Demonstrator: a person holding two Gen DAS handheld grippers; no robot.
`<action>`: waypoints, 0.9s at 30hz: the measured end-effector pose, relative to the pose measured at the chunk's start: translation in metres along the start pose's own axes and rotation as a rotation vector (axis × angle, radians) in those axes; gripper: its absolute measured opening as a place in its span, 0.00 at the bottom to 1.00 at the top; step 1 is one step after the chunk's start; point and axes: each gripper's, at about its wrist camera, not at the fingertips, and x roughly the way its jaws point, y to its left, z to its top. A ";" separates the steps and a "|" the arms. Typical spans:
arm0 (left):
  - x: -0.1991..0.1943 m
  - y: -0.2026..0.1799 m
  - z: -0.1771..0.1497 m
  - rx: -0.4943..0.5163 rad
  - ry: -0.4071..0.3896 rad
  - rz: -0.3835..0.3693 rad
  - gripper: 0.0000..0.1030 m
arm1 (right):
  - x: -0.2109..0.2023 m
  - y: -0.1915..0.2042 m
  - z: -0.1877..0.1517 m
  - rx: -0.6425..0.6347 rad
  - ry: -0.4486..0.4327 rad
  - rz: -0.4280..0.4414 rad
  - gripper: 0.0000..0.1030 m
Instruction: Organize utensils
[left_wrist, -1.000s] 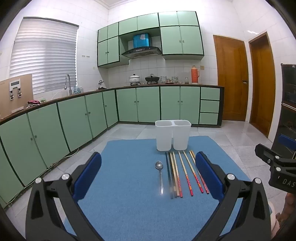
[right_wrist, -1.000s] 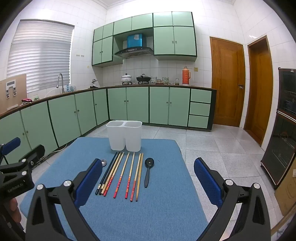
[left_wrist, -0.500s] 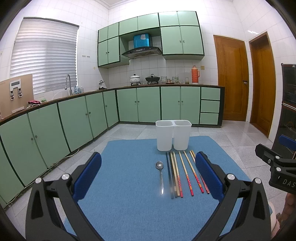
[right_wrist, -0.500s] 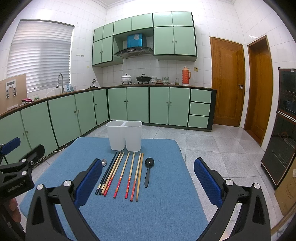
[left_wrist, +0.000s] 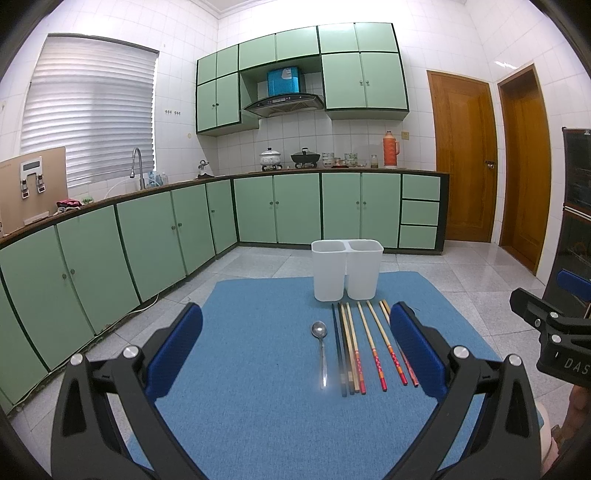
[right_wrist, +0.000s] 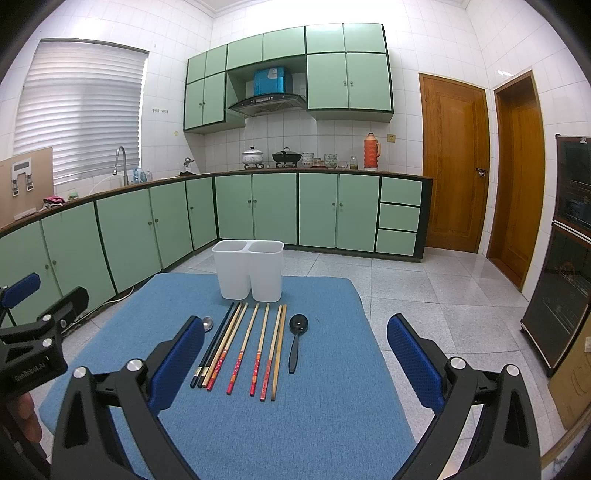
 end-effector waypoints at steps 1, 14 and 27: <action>-0.001 0.001 0.000 0.001 -0.001 0.001 0.95 | 0.000 0.000 0.000 0.000 0.000 0.000 0.94; -0.004 0.004 0.003 0.001 -0.002 0.001 0.95 | 0.000 0.000 0.000 0.000 0.000 0.000 0.94; -0.004 0.004 0.003 0.001 -0.002 0.002 0.95 | 0.001 0.000 0.000 0.000 0.000 0.001 0.94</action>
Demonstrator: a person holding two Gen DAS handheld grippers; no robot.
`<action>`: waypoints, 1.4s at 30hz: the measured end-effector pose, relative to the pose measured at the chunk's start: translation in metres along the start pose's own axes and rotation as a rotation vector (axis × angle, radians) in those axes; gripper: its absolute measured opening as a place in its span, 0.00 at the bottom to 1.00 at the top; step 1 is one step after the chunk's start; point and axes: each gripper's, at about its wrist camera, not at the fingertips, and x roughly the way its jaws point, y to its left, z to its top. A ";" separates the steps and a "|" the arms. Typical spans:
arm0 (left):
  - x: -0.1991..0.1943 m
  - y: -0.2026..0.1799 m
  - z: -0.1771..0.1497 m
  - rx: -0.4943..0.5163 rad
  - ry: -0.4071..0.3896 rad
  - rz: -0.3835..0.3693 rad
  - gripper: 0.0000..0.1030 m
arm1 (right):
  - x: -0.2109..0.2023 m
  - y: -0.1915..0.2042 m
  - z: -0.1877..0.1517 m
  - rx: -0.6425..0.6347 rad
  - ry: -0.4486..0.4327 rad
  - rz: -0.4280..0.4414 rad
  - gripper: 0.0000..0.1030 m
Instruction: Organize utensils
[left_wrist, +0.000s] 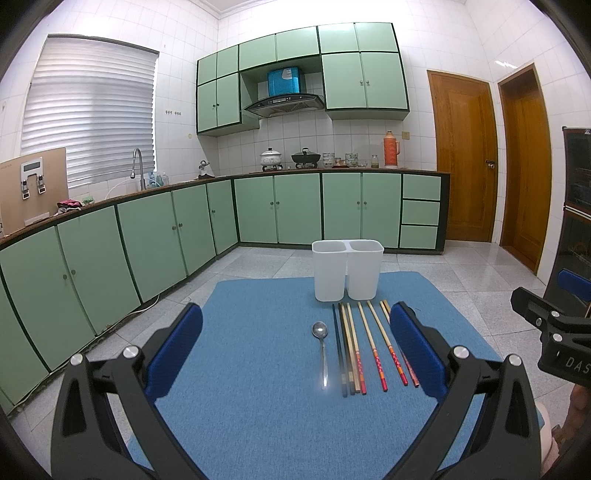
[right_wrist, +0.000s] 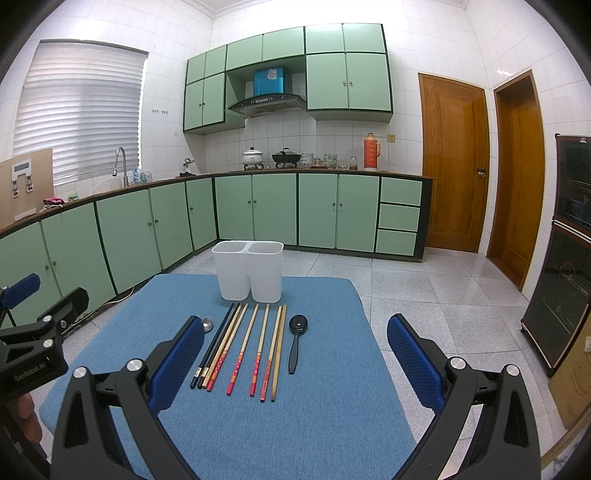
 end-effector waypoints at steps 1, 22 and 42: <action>0.000 0.000 0.000 0.000 0.000 0.000 0.95 | 0.000 0.000 0.000 0.000 -0.001 0.000 0.94; -0.003 0.002 0.004 -0.002 0.001 -0.001 0.95 | 0.000 0.000 0.000 0.001 -0.001 -0.001 0.94; 0.006 0.016 0.001 -0.002 0.029 0.011 0.95 | 0.007 0.002 0.002 0.003 0.017 -0.003 0.94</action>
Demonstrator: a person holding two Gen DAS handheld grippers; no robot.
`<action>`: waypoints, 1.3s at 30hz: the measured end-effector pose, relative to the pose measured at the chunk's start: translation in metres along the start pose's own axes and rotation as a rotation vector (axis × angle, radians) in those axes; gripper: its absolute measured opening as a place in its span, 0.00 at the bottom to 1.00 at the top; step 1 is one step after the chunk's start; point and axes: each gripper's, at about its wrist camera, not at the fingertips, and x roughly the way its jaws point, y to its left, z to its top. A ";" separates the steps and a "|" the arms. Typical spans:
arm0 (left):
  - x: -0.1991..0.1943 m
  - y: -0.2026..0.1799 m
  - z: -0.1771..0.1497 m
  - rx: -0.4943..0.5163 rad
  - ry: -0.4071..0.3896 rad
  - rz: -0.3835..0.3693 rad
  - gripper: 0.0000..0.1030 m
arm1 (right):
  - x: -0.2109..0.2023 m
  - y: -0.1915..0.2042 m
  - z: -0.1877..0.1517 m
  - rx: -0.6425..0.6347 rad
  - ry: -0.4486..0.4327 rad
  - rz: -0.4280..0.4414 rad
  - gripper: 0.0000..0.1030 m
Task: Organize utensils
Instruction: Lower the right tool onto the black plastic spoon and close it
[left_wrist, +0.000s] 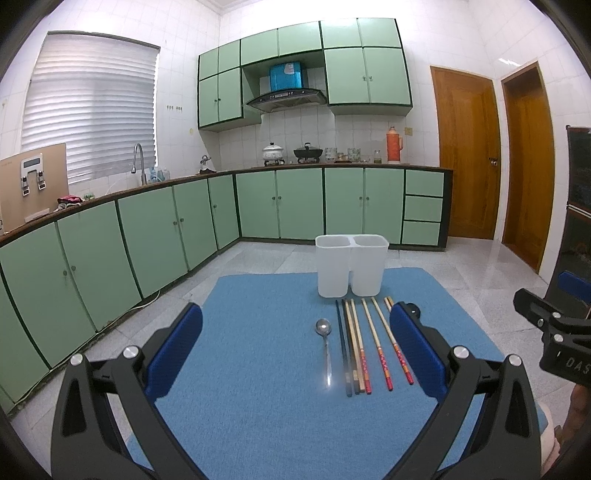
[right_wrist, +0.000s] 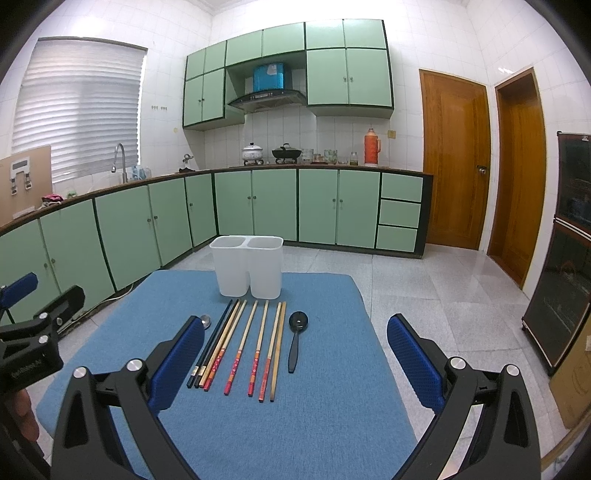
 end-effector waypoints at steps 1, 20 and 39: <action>0.004 0.001 0.000 -0.002 0.008 0.003 0.95 | 0.004 -0.002 -0.004 0.001 0.004 -0.001 0.94; 0.160 -0.006 -0.017 0.011 0.282 -0.016 0.95 | 0.132 -0.026 -0.007 0.012 0.227 -0.011 0.73; 0.297 -0.031 -0.035 0.019 0.600 -0.054 0.79 | 0.293 -0.027 -0.003 0.095 0.599 0.083 0.56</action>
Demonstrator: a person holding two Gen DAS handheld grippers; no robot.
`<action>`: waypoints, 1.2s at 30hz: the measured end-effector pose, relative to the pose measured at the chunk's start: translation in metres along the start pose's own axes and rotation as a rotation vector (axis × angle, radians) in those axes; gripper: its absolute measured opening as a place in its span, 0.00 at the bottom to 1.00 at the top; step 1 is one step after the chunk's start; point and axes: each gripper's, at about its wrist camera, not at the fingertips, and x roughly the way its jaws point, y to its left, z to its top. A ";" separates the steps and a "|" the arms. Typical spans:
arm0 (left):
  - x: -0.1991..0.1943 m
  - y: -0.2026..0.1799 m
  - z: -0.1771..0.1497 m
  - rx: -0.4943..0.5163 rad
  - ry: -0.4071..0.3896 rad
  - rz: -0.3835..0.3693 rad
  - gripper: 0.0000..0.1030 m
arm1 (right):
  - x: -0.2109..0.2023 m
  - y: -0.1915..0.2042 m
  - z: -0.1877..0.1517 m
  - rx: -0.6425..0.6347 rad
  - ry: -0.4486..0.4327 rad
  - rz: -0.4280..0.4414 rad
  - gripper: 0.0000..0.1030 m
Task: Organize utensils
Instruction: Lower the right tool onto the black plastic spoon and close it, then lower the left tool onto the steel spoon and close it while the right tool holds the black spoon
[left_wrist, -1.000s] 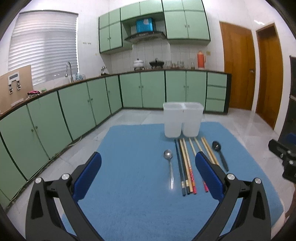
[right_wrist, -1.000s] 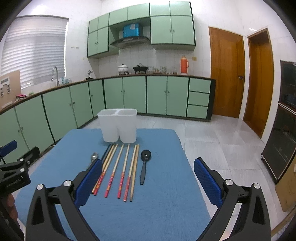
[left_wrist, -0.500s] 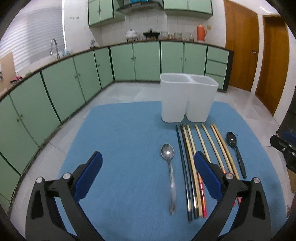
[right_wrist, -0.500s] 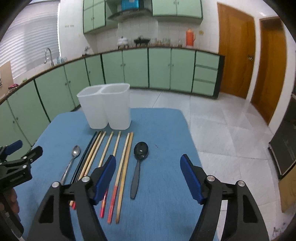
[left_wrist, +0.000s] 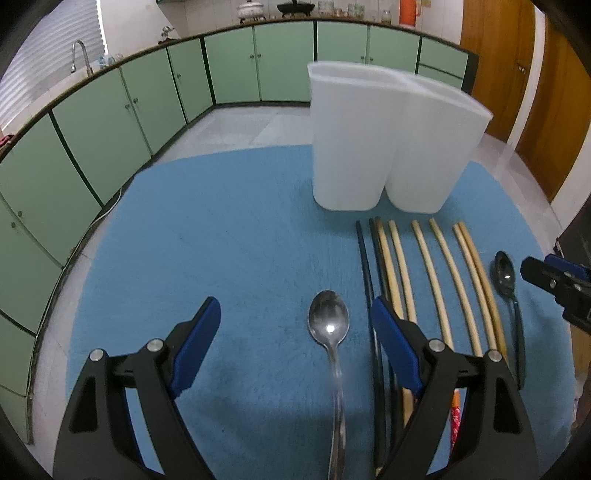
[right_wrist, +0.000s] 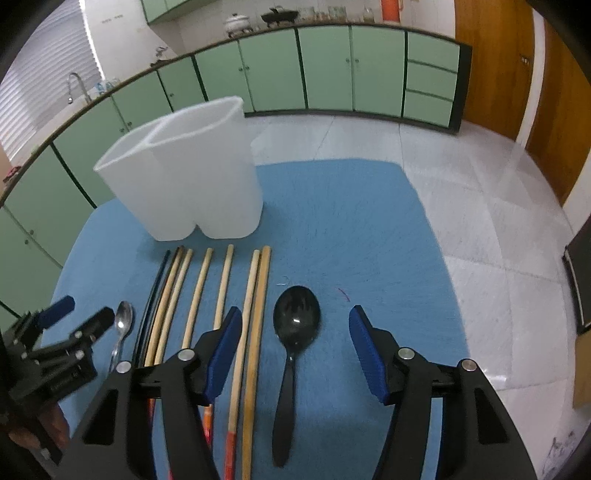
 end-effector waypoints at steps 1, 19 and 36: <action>0.003 0.000 0.000 0.002 0.007 0.002 0.79 | 0.004 0.000 0.001 0.005 0.011 -0.001 0.54; 0.030 -0.006 0.004 -0.033 0.057 -0.121 0.65 | 0.039 -0.001 0.003 0.033 0.079 -0.020 0.35; 0.014 0.034 -0.017 -0.143 -0.008 -0.252 0.31 | 0.019 -0.007 -0.007 0.040 0.029 0.026 0.33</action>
